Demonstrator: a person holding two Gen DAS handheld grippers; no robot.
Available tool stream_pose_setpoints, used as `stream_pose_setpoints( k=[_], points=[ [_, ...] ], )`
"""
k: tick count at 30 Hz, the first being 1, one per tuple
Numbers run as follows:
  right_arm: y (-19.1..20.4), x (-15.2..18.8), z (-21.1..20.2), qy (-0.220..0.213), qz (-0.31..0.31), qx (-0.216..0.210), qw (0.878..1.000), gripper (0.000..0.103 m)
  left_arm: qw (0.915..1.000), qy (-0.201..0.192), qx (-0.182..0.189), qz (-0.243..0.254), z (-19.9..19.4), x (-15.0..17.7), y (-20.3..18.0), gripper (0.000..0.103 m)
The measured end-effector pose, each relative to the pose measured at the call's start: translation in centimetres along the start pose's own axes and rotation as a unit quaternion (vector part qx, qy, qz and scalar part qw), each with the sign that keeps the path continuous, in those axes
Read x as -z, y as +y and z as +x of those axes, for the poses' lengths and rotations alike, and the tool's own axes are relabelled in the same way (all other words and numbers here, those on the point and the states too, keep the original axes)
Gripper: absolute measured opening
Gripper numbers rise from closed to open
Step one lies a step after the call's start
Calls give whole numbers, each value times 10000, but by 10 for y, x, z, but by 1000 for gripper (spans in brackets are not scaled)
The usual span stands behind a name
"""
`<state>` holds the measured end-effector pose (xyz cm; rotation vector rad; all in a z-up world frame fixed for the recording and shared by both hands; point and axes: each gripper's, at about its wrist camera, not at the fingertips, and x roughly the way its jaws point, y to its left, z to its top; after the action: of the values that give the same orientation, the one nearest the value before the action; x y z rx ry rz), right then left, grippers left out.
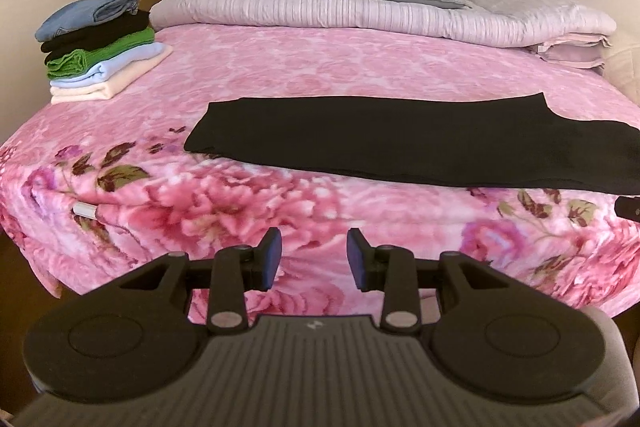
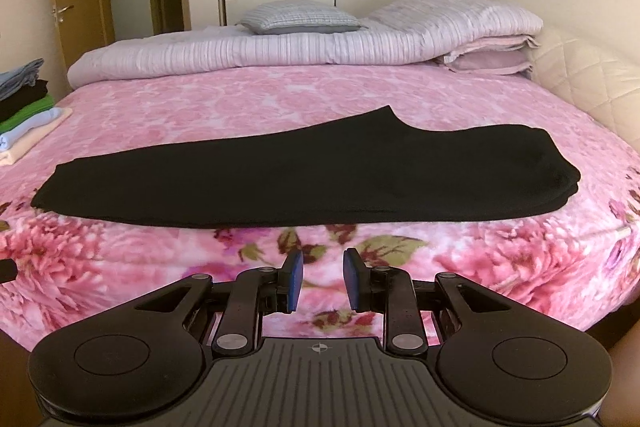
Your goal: Fold clothes
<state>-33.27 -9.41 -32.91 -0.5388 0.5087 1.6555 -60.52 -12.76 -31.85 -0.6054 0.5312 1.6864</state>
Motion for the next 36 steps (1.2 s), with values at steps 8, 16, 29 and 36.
stream_pose_setpoints(
  k=[8, 16, 29, 36],
  points=[
    [-21, -9, 16, -17, 224, -20, 9997, 26, 9957, 205, 493, -761, 30, -5, 8, 33],
    [-108, -21, 29, -20, 1265, -187, 9918, 26, 9372, 531, 1355, -3171, 80, -21, 45, 33],
    [-173, -25, 57, 116, 3194, -803, 9442, 26, 8866, 567, 687, -4540, 151, -31, 125, 33],
    [-150, -42, 120, 651, 3467, -880, 9316, 26, 8629, 405, 629, -4999, 185, -33, 150, 35]
  ],
)
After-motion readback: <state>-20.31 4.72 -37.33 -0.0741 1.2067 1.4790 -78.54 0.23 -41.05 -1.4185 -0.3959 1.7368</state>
